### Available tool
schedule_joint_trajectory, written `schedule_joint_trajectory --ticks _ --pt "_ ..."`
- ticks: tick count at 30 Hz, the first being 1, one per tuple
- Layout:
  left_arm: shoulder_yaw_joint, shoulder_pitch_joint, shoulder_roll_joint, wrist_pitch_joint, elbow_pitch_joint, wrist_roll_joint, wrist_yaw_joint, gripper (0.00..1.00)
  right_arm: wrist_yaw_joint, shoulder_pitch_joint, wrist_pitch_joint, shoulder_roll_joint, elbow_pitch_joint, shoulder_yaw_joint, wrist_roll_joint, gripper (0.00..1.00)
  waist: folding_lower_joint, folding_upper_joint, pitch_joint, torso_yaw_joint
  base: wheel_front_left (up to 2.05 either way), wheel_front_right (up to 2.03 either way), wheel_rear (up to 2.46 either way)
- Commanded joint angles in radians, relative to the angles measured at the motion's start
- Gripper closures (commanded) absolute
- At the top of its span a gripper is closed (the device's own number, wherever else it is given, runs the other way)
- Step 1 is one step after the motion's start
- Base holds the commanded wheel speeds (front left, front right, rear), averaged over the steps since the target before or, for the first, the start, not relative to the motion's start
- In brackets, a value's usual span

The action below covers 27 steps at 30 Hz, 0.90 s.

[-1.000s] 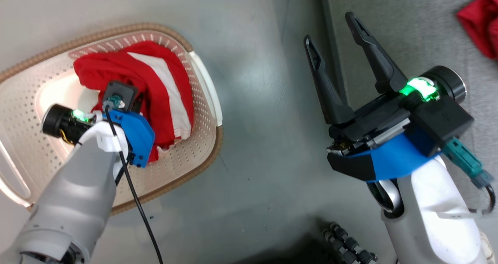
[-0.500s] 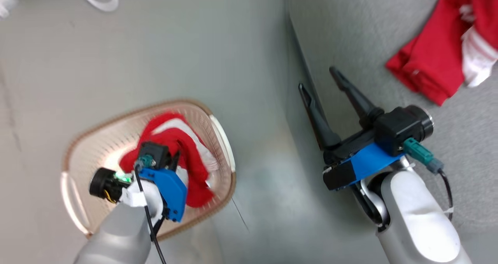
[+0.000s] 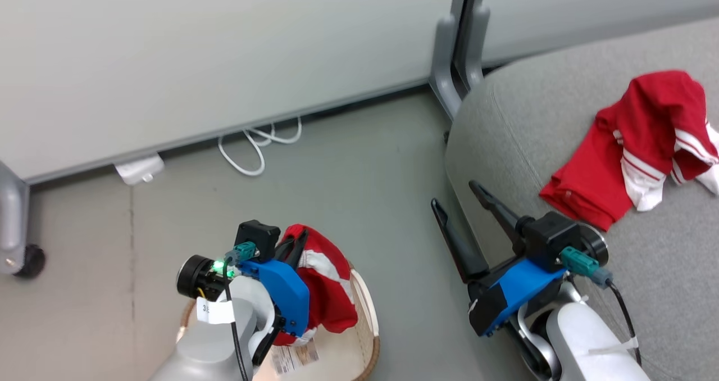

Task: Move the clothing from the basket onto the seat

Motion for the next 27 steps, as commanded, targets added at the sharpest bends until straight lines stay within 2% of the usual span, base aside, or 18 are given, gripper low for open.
schedule_joint_trajectory --ticks 1,8,18,27 --pt "-0.004 0.008 0.004 -0.007 -0.019 -0.011 -0.001 1.00 0.000 0.027 0.004 -0.005 0.003 0.004 0.013 0.00 0.0004 -0.0001 -0.098 0.048 0.00 0.00 0.00" --pt "-0.024 -0.054 0.018 -0.005 -0.106 -0.041 -0.001 1.00 0.000 0.067 0.020 -0.004 -0.001 0.007 0.026 0.00 0.0004 -0.0001 -0.158 0.077 0.00 0.00 0.00" --pt "-0.022 -0.134 0.035 0.029 -0.223 -0.077 -0.001 1.00 0.000 0.069 0.029 -0.003 0.003 0.024 0.038 0.00 0.0004 -0.0001 -0.194 0.078 0.00 0.00 0.00" --pt "-0.014 -0.122 0.041 0.068 -0.296 -0.102 0.018 1.00 0.000 0.074 0.029 -0.001 0.007 0.039 0.043 0.00 0.0004 -0.0001 -0.201 0.067 0.00 0.00 0.00"
